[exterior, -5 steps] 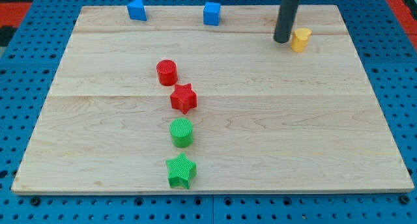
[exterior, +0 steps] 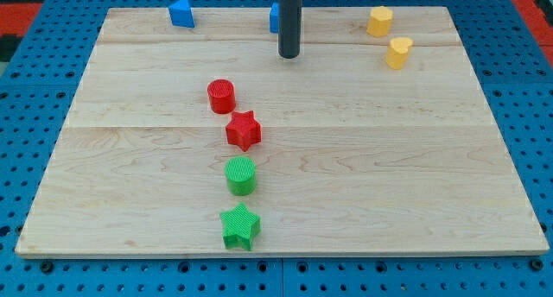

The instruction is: Move the blue cube to the bottom of the yellow heart

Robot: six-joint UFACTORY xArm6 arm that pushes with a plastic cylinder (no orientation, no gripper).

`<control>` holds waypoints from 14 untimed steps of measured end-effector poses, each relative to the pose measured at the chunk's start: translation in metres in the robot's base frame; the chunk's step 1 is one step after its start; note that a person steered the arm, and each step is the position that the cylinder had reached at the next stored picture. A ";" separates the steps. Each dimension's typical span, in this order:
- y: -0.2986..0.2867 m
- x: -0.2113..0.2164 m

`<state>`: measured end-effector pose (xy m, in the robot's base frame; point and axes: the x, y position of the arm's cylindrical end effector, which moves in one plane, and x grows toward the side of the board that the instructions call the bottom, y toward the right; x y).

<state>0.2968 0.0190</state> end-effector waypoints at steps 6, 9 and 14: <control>-0.075 0.002; -0.074 -0.102; 0.032 -0.042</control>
<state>0.2553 0.0508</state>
